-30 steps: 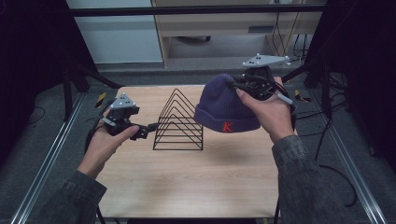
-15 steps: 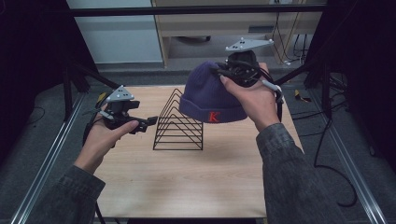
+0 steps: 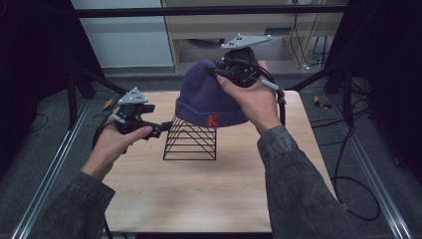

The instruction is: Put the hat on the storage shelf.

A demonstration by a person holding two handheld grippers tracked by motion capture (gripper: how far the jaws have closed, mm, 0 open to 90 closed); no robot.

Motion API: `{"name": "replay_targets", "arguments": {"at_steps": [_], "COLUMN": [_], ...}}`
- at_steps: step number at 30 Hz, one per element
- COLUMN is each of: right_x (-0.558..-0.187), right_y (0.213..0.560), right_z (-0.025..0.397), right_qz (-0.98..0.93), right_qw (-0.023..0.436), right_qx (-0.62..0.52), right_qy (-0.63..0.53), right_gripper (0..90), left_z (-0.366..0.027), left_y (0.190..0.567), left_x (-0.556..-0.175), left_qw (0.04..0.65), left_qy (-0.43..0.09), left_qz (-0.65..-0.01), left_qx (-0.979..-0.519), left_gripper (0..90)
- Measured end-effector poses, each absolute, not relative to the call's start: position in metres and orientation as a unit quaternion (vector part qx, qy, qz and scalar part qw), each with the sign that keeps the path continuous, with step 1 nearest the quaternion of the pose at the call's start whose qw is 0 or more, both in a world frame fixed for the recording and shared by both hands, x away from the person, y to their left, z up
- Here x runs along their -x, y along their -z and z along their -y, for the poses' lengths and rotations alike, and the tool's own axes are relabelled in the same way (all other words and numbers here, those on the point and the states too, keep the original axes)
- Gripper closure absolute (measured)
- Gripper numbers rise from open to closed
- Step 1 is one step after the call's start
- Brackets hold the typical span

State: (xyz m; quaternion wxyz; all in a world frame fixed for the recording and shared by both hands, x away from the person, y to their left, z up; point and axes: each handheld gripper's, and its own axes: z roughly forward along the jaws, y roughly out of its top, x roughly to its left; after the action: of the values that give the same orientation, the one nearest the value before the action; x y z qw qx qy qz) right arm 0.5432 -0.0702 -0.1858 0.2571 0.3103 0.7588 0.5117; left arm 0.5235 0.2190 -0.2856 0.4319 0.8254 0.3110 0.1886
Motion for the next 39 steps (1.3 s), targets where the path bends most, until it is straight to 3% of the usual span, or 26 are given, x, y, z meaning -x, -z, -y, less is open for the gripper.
{"name": "replay_targets", "arguments": {"at_steps": [18,21,26,28,31,39], "right_x": [-0.542,-0.542,-0.543,-0.544,-0.546,-0.561], "right_y": [0.185,0.184,0.184,0.185,0.187,0.199], "right_z": [0.041,0.039,0.04,0.042,0.044,0.049], "right_qz": [-0.765,-0.765,-0.766,-0.767,-0.768,-0.77], "right_qw": [0.235,0.235,0.236,0.237,0.241,0.246], "right_qx": [-0.286,-0.283,-0.282,-0.283,-0.287,-0.311], "right_qy": [-0.527,-0.528,-0.527,-0.525,-0.52,-0.501], "right_gripper": [77.8,77.8,77.8,77.8,77.7,77.3], "left_z": [-0.21,-0.209,-0.207,-0.206,-0.206,-0.222], "left_y": [0.302,0.303,0.303,0.302,0.3,0.291], "left_x": [-0.545,-0.547,-0.548,-0.548,-0.546,-0.539], "left_qw": [0.456,0.457,0.448,0.445,0.44,0.434], "left_qy": [-0.145,-0.136,-0.149,-0.153,-0.17,-0.196], "left_qz": [-0.321,-0.319,-0.316,-0.317,-0.317,-0.342], "left_qx": [-0.817,-0.819,-0.823,-0.823,-0.822,-0.81], "left_gripper": [10.0,19.3,55.5,64.7,70.0,71.4]}}
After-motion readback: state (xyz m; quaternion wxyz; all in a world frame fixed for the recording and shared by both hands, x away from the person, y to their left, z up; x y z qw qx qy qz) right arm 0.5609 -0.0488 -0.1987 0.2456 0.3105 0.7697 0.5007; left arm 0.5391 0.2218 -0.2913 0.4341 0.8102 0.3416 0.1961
